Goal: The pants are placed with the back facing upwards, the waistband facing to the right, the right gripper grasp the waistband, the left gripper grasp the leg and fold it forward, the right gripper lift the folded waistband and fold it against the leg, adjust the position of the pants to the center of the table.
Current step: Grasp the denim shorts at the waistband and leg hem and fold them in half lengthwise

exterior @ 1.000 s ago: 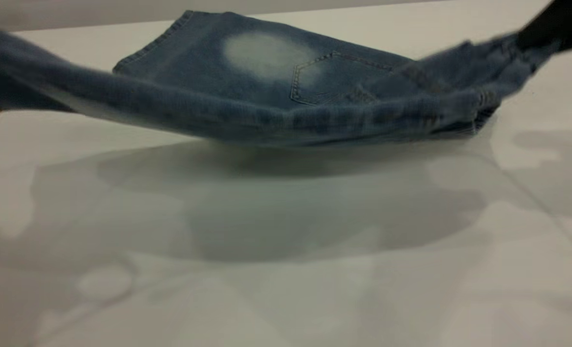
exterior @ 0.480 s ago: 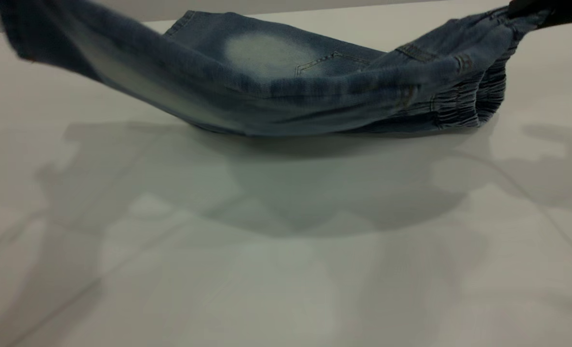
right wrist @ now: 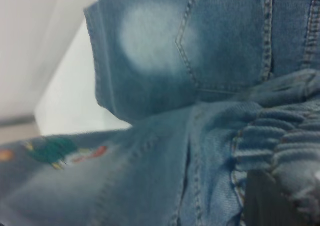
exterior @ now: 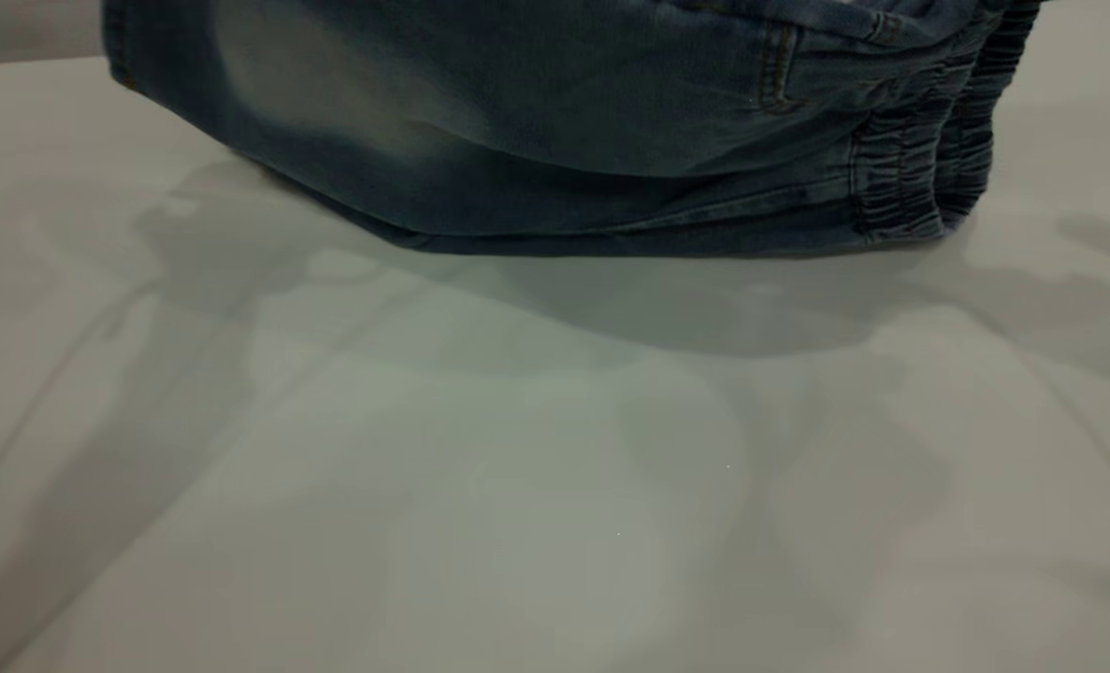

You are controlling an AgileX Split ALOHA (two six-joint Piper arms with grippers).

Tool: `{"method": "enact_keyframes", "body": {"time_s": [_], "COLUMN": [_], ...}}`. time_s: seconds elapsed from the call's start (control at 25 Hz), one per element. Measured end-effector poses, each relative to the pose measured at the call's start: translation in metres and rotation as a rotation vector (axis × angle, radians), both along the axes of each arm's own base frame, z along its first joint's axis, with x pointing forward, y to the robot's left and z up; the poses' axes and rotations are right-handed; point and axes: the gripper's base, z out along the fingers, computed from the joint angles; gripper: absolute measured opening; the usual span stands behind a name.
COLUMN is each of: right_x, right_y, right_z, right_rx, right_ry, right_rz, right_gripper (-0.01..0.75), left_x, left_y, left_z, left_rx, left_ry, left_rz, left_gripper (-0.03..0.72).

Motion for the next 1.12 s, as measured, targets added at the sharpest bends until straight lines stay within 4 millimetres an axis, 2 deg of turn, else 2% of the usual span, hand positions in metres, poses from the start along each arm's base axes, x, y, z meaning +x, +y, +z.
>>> {"method": "enact_keyframes", "body": {"time_s": [0.16, 0.52, 0.8, 1.12], "right_x": [0.007, 0.022, 0.024, 0.023], "right_y": [0.000, -0.002, -0.002, -0.003], "right_z": [-0.009, -0.036, -0.062, -0.079], "right_rx": [0.103, 0.307, 0.327, 0.316], "right_ry": [0.049, 0.144, 0.224, 0.273], "right_rz": [-0.096, -0.267, -0.287, -0.301], "right_gripper": [0.038, 0.039, 0.041, 0.044], "left_x": [0.015, 0.042, 0.057, 0.071], "left_y": [-0.006, -0.015, -0.020, -0.025], "left_z": [-0.015, -0.033, -0.052, -0.070], "left_rx": [-0.003, 0.000, 0.003, 0.033], "left_ry": [0.022, 0.031, 0.050, 0.061], "left_rz": [-0.010, -0.010, -0.019, -0.037], "left_gripper": [0.072, 0.072, 0.072, 0.071]}}
